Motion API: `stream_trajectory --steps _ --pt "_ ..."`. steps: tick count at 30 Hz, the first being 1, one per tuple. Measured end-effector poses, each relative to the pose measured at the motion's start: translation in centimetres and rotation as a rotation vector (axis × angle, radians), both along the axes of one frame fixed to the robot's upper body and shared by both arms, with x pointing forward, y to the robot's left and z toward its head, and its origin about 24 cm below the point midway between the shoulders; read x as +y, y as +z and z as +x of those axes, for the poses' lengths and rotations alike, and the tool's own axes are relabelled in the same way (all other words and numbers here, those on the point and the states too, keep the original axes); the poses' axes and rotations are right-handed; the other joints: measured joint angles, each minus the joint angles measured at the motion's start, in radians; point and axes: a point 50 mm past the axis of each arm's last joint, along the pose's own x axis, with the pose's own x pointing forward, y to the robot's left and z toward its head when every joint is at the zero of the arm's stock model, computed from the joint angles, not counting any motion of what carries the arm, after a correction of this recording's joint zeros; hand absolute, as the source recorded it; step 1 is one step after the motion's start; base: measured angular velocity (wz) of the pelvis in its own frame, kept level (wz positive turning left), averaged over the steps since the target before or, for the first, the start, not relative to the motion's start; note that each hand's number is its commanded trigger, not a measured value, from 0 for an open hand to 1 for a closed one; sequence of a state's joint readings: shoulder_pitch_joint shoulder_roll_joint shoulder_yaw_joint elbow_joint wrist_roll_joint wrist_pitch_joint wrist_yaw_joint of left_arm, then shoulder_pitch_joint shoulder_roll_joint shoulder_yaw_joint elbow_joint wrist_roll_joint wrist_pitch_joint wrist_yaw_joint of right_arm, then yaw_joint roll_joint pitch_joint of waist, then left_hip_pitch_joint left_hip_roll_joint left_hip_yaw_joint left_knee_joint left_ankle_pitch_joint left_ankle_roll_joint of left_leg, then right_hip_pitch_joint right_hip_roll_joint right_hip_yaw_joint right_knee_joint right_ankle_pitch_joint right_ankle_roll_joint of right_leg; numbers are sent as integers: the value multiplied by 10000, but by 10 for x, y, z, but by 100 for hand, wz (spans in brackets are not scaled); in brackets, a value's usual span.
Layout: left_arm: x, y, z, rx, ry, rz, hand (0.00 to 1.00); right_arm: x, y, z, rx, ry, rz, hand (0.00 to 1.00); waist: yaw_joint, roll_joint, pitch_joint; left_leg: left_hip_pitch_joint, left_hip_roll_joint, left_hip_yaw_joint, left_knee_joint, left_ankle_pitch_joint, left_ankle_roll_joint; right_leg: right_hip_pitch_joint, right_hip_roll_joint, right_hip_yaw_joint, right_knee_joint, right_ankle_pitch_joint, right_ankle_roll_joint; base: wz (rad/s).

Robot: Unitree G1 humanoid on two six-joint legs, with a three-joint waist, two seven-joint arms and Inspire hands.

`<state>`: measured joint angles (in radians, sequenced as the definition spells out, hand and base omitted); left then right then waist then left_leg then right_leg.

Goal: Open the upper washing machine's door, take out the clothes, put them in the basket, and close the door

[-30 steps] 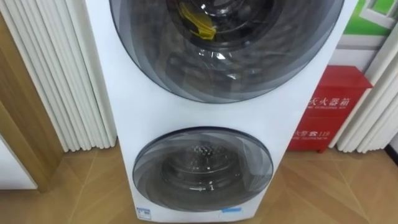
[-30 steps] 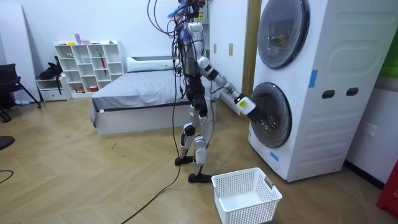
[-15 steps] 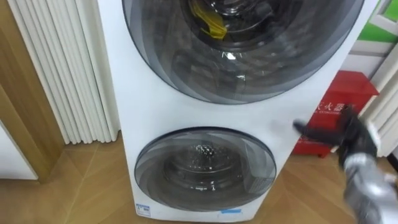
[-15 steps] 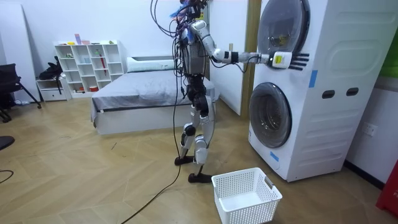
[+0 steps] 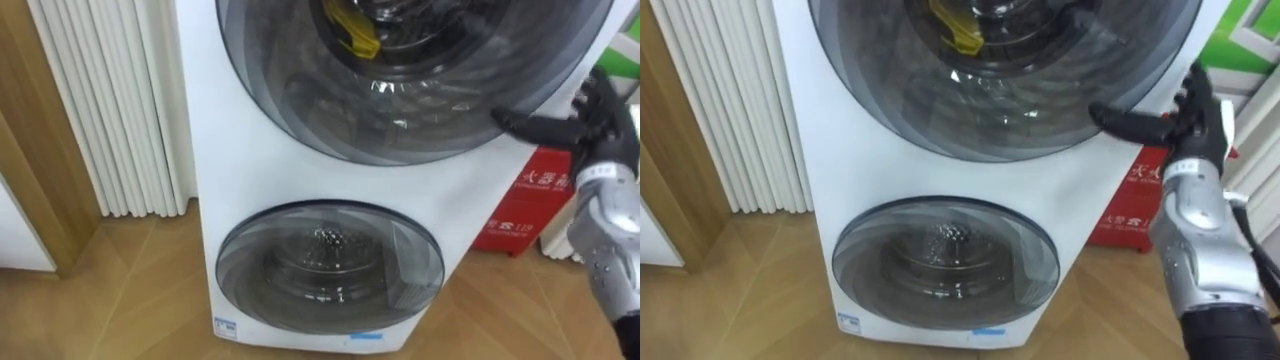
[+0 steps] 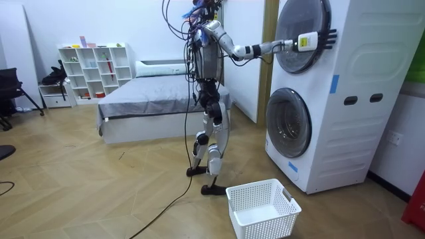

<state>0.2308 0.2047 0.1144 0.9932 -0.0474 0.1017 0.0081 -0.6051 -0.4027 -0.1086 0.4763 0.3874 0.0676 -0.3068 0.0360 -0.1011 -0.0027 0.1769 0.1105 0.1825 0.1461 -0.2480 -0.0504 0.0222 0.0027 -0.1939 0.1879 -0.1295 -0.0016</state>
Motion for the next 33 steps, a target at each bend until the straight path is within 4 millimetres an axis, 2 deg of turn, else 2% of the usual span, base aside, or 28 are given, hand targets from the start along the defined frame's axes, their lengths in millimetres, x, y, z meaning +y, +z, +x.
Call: stream_trajectory --steps 4,8,12,19,23,33 --pt "2 0 -4 92 36 77 0 -8 14 0 -244 -203 -330 0 41 -40 6 4 -3 -31 -2 0 0 19 -5 -14 -1 0 0 0" --pt "4 1 -3 106 33 173 0 -8 25 4 -358 -322 -488 0 50 -77 5 0 -2 -28 -2 0 0 -14 -6 -27 17 0 0 0" --pt "5 1 -3 119 -27 236 0 -7 27 4 -413 -328 -520 0 73 -137 3 0 -1 13 -2 0 0 -17 -10 -45 20 0 0 0" --pt "5 2 -1 151 -340 447 0 1 47 0 -1114 -389 -1380 0 260 -151 -2 -1 -1 -12 -2 0 0 -21 -10 -72 14 0 -1 0" --pt "6 2 -6 346 -504 609 0 12 64 -4 -1818 -198 -2085 0 249 -135 7 -7 5 -34 -1 0 0 -17 -2 -72 0 0 -1 0" --pt "5 1 -1 352 -678 694 0 22 69 -4 -2025 113 -2444 0 269 -127 15 47 4 -9 -8 0 -1 33 14 -38 -4 13 -22 -3"
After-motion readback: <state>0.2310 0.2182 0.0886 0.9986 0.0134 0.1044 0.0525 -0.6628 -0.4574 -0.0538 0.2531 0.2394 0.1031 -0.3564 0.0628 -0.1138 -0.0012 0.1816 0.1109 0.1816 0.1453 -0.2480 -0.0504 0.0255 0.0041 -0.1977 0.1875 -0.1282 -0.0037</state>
